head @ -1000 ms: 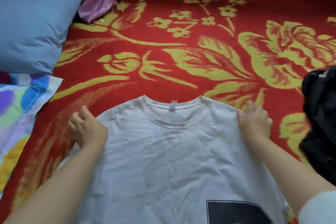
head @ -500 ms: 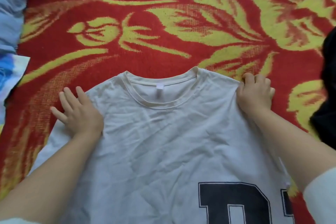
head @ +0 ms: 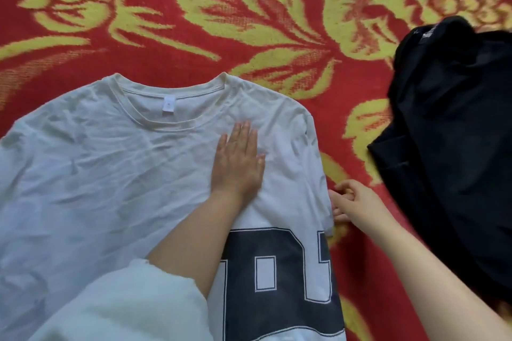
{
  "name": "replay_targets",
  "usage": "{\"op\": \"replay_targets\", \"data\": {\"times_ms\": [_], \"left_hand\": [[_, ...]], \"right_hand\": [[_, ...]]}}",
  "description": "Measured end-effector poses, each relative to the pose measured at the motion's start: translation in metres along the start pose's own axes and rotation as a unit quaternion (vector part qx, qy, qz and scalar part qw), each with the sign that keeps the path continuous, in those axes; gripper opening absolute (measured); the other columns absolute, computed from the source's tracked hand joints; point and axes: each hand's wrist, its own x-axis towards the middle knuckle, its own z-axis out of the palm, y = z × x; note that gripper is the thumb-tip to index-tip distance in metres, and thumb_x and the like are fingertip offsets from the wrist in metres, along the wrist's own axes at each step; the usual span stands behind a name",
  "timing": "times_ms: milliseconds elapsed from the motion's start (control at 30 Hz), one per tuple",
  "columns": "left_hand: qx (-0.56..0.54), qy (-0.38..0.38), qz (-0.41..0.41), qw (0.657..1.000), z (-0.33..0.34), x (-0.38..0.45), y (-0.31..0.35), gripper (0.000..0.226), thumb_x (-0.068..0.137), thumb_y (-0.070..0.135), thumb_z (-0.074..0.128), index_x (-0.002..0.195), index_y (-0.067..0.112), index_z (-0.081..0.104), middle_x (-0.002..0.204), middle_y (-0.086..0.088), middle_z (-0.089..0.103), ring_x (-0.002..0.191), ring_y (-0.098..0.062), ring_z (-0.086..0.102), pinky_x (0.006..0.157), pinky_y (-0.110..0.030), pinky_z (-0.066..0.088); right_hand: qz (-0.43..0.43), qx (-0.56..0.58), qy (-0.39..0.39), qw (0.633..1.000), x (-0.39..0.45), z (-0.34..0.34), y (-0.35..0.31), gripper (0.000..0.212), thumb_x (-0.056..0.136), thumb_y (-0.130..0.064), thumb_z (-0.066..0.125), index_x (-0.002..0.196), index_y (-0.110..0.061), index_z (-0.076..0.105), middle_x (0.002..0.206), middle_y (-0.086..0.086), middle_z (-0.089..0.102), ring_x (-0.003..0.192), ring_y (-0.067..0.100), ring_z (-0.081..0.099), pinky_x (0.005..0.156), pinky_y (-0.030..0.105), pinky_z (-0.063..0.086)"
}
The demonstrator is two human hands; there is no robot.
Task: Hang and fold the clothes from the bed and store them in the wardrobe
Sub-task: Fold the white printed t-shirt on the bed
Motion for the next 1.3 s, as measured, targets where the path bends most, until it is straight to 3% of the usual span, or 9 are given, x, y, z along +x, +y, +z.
{"op": "replay_targets", "data": {"times_ms": [133,233,433,633,833,967,1067,1200,1300], "left_hand": [[0.005,0.039,0.013,0.999,0.010,-0.003,0.001,0.057,0.082,0.030,0.033,0.118,-0.006,0.058,0.127,-0.023,0.055,0.117,-0.037,0.053,0.100,-0.051,0.034],[-0.004,0.027,0.002,1.000,0.007,-0.004,0.006,0.066,0.083,0.036,0.023,0.130,-0.003,0.049,0.139,-0.020,0.043,0.130,-0.034,0.040,0.109,-0.037,0.009],[0.012,0.020,-0.008,1.000,0.006,-0.001,0.006,0.065,0.082,0.035,0.026,0.127,-0.003,0.052,0.137,-0.020,0.046,0.127,-0.036,0.044,0.104,-0.037,0.010],[0.023,0.036,-0.010,0.999,0.007,-0.001,0.007,0.066,0.080,0.035,0.026,0.126,-0.004,0.053,0.135,-0.021,0.049,0.125,-0.037,0.046,0.103,-0.035,0.012],[0.036,0.078,0.018,0.996,0.014,0.001,0.003,0.058,0.078,0.030,0.035,0.116,-0.006,0.059,0.124,-0.024,0.057,0.112,-0.040,0.057,0.096,-0.038,0.021],[0.038,0.076,0.018,0.996,0.014,0.002,0.004,0.058,0.078,0.031,0.034,0.116,-0.005,0.060,0.124,-0.023,0.057,0.112,-0.039,0.057,0.096,-0.037,0.021],[0.044,0.095,0.023,0.994,0.015,0.003,0.003,0.057,0.077,0.031,0.035,0.114,-0.004,0.062,0.122,-0.022,0.059,0.110,-0.037,0.059,0.095,-0.038,0.023],[0.013,0.104,0.025,0.994,0.013,0.003,0.004,0.055,0.077,0.031,0.036,0.112,-0.002,0.063,0.119,-0.019,0.061,0.108,-0.035,0.061,0.096,-0.038,0.028],[-0.136,0.122,0.030,0.983,0.003,-0.003,-0.003,0.052,0.079,0.023,0.036,0.112,-0.008,0.061,0.119,-0.025,0.059,0.109,-0.035,0.058,0.097,-0.038,0.041]], "right_hand": [[-0.010,-0.094,-0.026,0.995,0.002,0.006,-0.009,0.012,0.081,-0.012,0.065,0.081,-0.010,0.053,0.063,0.003,0.051,0.051,0.014,0.046,0.051,0.026,0.039],[-0.041,-0.121,-0.050,0.990,0.001,0.005,-0.009,0.017,0.082,-0.008,0.062,0.066,-0.001,0.060,0.054,0.004,0.044,0.048,0.010,0.037,0.048,0.023,0.029],[-0.113,-0.047,0.227,0.966,0.002,-0.053,-0.024,0.015,0.087,-0.009,0.049,0.077,0.000,0.054,0.064,0.003,0.044,0.065,0.017,0.040,0.053,0.026,0.030],[-0.125,-0.037,0.293,0.947,0.030,-0.072,-0.026,0.013,0.095,-0.011,0.041,0.095,-0.005,0.052,0.077,0.002,0.052,0.080,0.016,0.048,0.066,0.021,0.031],[0.012,0.019,0.231,0.973,0.014,-0.049,0.010,0.035,0.086,-0.041,0.056,0.072,-0.011,0.047,0.069,-0.003,0.046,0.070,0.017,0.046,0.061,0.029,0.034],[0.029,-0.095,0.173,0.980,0.009,-0.022,0.026,0.018,0.082,-0.031,0.058,0.080,-0.013,0.059,0.073,-0.001,0.058,0.068,0.018,0.054,0.055,0.026,0.035],[0.022,0.114,0.217,0.969,0.005,-0.017,0.017,0.011,0.085,-0.009,0.056,0.078,0.000,0.058,0.070,0.004,0.053,0.072,0.020,0.048,0.058,0.029,0.035],[-0.088,0.070,0.283,0.953,-0.005,-0.018,-0.005,0.027,0.089,-0.020,0.046,0.066,-0.013,0.034,0.060,-0.001,0.037,0.059,0.019,0.035,0.052,0.025,0.030],[-0.191,-0.083,0.326,0.922,-0.024,-0.006,-0.029,0.018,0.083,-0.021,0.040,0.083,-0.005,0.049,0.064,0.010,0.051,0.065,0.036,0.049,0.056,0.033,0.027]]}}
